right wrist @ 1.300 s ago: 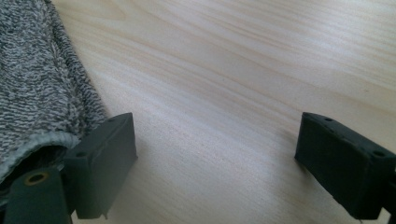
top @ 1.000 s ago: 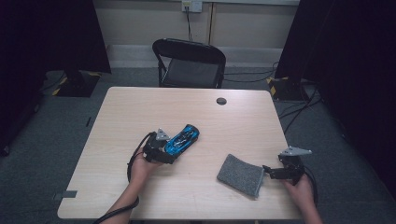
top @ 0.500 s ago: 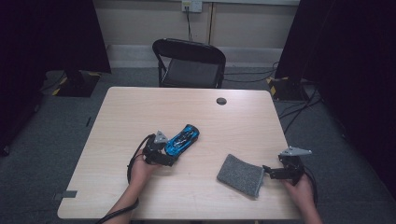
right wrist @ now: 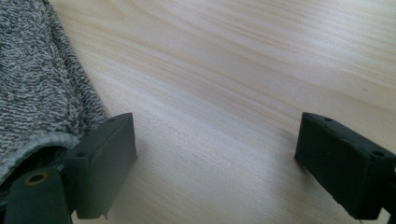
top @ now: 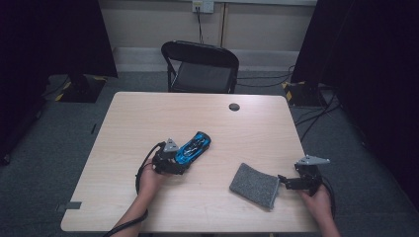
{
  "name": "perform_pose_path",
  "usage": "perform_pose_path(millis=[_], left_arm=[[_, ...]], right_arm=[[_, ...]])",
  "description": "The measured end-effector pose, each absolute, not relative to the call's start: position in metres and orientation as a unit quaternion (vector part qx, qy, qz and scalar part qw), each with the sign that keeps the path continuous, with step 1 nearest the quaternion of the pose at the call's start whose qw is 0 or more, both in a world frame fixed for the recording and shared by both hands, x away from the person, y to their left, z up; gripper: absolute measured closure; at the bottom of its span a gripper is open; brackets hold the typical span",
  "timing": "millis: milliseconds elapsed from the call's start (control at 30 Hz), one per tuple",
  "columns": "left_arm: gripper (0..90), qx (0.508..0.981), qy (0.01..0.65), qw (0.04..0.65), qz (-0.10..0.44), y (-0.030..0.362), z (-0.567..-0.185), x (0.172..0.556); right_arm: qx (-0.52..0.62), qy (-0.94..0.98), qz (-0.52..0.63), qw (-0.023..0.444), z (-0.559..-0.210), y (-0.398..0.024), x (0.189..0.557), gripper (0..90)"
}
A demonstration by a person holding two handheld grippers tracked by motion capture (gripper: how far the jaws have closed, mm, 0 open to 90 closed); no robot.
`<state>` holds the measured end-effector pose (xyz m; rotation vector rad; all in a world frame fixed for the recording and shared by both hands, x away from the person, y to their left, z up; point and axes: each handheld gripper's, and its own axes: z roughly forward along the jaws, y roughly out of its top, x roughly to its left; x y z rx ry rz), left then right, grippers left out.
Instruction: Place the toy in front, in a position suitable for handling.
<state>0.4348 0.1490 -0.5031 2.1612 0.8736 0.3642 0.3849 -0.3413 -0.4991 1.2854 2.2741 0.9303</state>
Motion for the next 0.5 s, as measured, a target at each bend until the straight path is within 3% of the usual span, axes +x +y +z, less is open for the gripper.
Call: perform_pose_path(millis=[267, 500], left_arm=[[23.5, 0.847, 0.342, 0.381, 0.143, 0.149, -0.503, 0.435], [23.5, 0.846, 0.344, 0.381, 0.144, 0.149, -0.503, 0.435]], right_arm=[[0.463, 0.801, 0.314, 0.212, -0.493, -0.343, 0.383, 13.9], [0.434, 0.814, 0.335, 0.19, -0.474, -0.332, 0.375, 16.9]])
